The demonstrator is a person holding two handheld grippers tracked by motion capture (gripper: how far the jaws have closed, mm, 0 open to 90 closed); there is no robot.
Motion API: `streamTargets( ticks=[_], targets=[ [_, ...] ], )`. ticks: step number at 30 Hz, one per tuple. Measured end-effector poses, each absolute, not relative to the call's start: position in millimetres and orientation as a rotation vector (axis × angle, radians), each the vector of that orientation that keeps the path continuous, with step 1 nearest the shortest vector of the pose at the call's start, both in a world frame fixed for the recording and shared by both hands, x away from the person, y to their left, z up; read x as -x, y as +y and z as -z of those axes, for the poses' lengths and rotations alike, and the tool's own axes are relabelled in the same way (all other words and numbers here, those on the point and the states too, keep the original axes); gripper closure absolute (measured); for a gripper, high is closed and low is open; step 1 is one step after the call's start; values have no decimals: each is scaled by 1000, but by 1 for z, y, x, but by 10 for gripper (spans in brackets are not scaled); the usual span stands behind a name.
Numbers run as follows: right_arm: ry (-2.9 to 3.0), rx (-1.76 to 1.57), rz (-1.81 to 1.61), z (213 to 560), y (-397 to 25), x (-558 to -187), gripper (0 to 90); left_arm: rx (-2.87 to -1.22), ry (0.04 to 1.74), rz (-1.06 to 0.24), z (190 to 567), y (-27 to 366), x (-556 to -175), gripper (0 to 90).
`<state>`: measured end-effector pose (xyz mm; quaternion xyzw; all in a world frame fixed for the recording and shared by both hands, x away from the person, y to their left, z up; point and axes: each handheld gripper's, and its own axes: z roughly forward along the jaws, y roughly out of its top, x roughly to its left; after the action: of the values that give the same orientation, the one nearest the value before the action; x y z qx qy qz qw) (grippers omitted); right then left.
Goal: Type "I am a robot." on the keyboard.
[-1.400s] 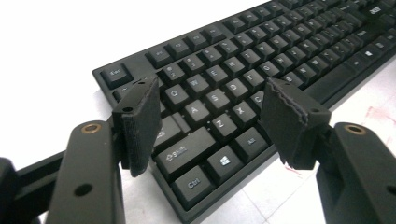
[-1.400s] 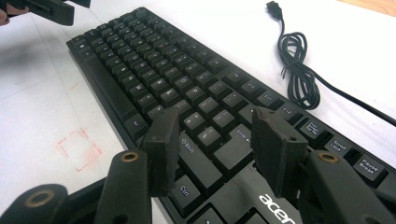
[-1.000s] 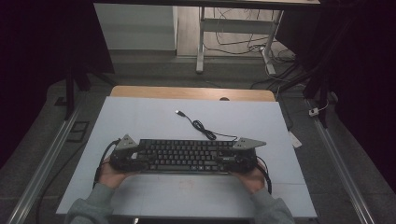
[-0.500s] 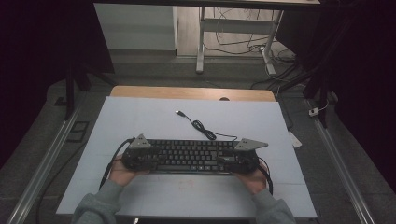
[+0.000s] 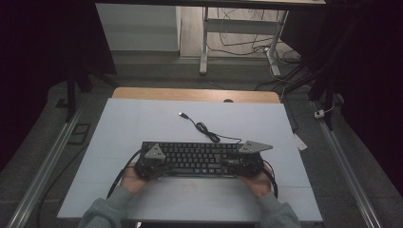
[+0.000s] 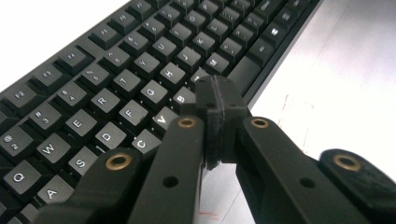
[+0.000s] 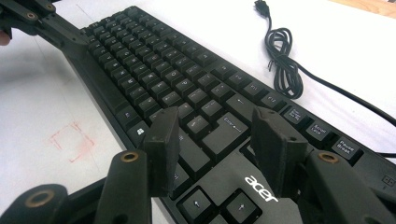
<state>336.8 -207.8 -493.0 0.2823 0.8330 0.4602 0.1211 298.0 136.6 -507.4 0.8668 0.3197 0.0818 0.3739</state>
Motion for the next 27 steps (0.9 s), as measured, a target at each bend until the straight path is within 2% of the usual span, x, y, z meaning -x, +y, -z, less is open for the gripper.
streamTargets(
  ticks=[27],
  targets=[
    [2435,-831,-1322,495,-208,-338,516,-2292,831,-232,521,129,-301,885]
  ],
)
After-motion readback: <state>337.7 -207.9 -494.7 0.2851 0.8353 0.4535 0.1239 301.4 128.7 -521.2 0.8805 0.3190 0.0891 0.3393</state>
